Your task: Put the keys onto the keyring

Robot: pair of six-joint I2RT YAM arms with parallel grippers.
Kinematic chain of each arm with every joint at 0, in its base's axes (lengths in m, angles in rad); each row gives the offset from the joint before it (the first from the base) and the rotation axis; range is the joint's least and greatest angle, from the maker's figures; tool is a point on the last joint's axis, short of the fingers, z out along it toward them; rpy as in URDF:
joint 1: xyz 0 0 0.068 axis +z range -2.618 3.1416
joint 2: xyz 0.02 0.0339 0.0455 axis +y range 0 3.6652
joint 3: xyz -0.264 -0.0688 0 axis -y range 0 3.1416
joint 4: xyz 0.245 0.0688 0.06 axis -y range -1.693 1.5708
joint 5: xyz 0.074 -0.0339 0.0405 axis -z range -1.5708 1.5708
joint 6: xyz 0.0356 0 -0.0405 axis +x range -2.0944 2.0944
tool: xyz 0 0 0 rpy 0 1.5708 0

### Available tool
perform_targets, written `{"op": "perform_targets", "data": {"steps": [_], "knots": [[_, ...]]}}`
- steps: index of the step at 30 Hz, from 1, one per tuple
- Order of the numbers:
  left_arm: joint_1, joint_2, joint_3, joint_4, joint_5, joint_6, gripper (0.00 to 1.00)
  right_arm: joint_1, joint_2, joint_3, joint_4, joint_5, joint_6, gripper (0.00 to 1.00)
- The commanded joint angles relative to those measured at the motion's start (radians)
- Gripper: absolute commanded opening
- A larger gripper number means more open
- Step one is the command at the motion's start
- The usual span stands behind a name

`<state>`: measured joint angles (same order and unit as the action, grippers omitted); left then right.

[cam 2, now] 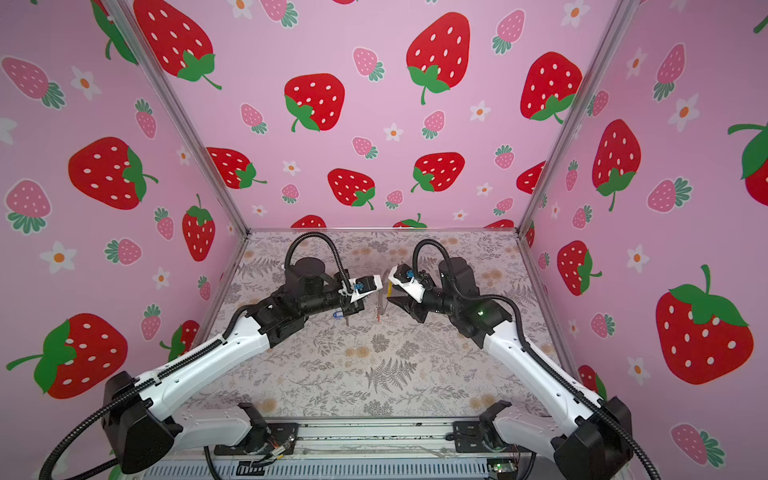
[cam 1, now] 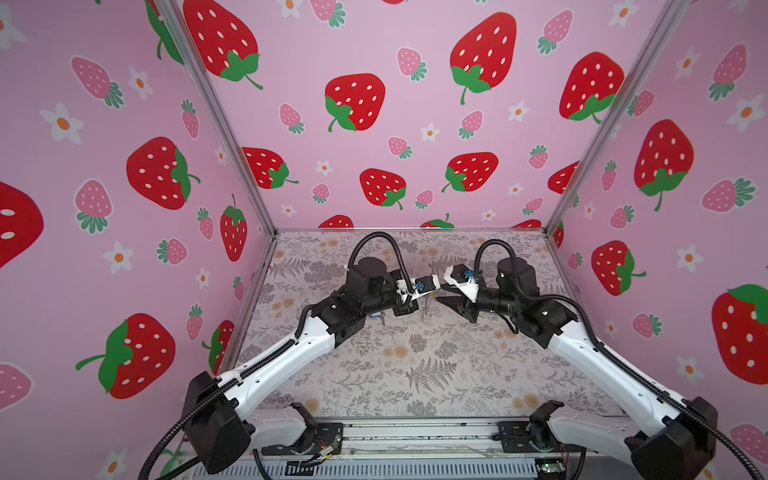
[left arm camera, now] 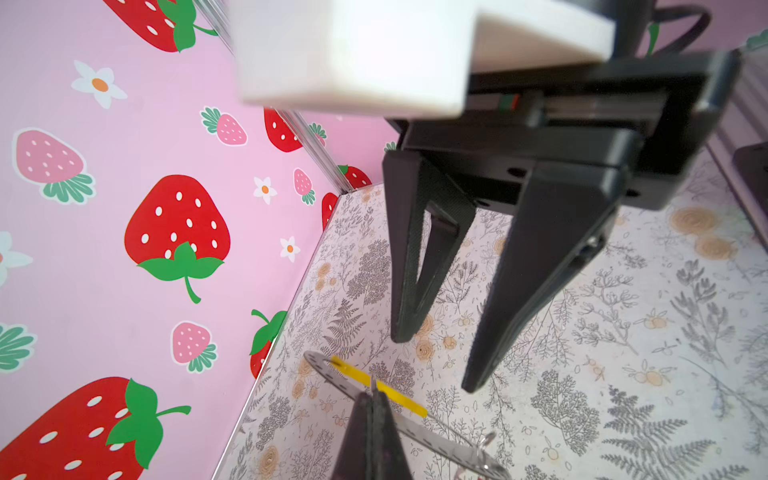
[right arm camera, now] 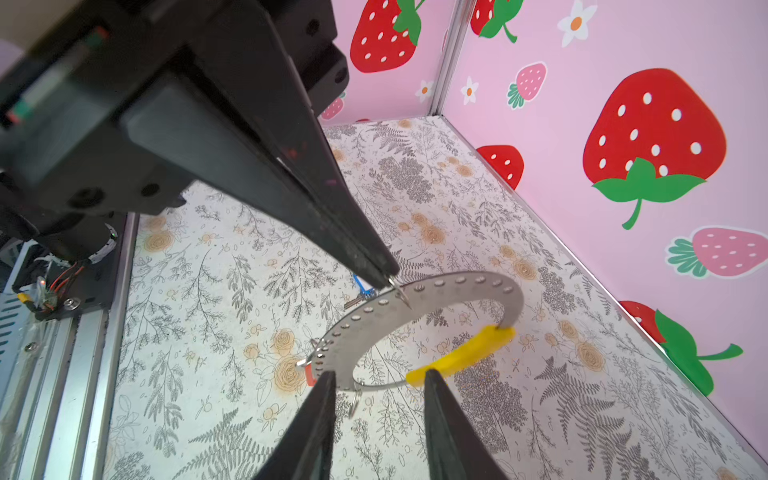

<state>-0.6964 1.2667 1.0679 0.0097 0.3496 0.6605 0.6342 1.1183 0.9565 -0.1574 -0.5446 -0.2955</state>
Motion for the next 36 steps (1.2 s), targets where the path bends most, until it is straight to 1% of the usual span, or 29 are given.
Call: {"op": "perform_targets", "data": {"steps": [1,6,11,15,22,28,36], "knots": [[0.025,-0.02,-0.022,0.129,0.114,-0.127,0.0,-0.022,-0.055,-0.056,0.134,-0.061,0.028,0.38],[0.045,-0.012,-0.043,0.205,0.183,-0.216,0.0,-0.034,-0.06,-0.071,0.203,-0.089,0.068,0.33],[0.057,-0.004,-0.084,0.32,0.219,-0.299,0.0,-0.034,-0.044,-0.084,0.299,-0.128,0.125,0.31],[0.065,0.0,-0.112,0.394,0.252,-0.345,0.0,-0.034,-0.029,-0.085,0.317,-0.127,0.139,0.28],[0.08,0.004,-0.131,0.458,0.306,-0.385,0.0,-0.034,-0.025,-0.096,0.319,-0.109,0.139,0.25],[0.094,0.016,-0.141,0.519,0.368,-0.419,0.0,-0.034,-0.028,-0.107,0.349,-0.122,0.157,0.22],[0.101,0.032,-0.137,0.543,0.435,-0.442,0.0,-0.034,-0.036,-0.114,0.382,-0.131,0.165,0.2]]}}
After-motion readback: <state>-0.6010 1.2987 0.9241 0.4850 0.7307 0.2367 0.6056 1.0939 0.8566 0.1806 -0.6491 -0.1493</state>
